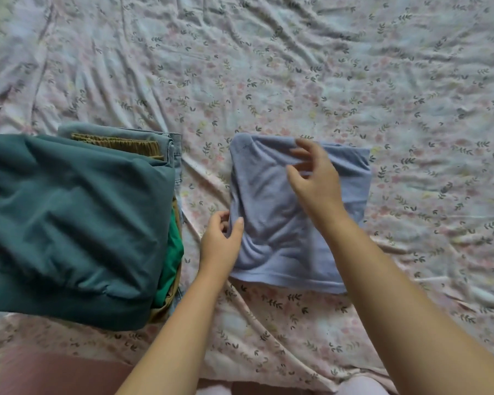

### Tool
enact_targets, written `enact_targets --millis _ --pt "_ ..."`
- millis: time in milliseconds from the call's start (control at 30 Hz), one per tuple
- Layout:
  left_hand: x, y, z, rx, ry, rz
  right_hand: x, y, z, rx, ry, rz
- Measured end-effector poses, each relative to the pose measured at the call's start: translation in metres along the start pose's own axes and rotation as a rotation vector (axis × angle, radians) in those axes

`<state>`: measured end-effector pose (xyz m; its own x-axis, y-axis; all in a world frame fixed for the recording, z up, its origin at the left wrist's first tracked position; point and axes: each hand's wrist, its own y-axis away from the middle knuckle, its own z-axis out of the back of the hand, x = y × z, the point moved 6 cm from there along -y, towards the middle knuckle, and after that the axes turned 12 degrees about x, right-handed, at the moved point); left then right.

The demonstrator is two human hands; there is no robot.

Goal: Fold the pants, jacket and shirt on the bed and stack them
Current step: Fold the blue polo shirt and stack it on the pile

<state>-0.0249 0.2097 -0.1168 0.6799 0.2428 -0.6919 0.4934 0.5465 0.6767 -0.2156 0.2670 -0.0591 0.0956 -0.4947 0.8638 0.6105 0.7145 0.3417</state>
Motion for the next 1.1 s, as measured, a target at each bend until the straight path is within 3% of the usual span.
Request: enact_targets --millis 100,200,433,533,633,700,900,1100 --pt "-0.016 -0.013 0.005 -0.008 0.024 -0.052 -0.051 0.040 0.042 -0.216 0.259 -0.190" --pt "-0.031 -0.025 0.006 -0.016 0.004 -0.118 -0.090 0.066 0.060 -0.271 0.321 -0.430" --pt "-0.065 -0.024 -0.004 0.020 -0.268 -0.340 -0.104 0.045 0.059 -0.121 0.159 -0.377" --pt "-0.074 -0.015 -0.011 -0.016 -0.351 -0.457 -0.119 0.044 0.072 -0.010 -0.048 -0.401" --pt "-0.069 -0.017 -0.020 0.009 -0.261 -0.423 -0.129 0.046 0.077 0.092 -0.379 -0.512" --pt "-0.060 -0.025 -0.023 0.048 -0.203 -0.350 -0.126 0.043 0.079 0.159 -0.438 -0.552" --pt "-0.073 -0.040 -0.020 -0.010 -0.194 -0.366 -0.096 0.018 0.085 -0.098 0.073 -0.354" --pt "-0.099 -0.058 -0.029 -0.088 -0.417 -0.460 -0.091 -0.010 0.096 -0.287 0.126 -0.193"
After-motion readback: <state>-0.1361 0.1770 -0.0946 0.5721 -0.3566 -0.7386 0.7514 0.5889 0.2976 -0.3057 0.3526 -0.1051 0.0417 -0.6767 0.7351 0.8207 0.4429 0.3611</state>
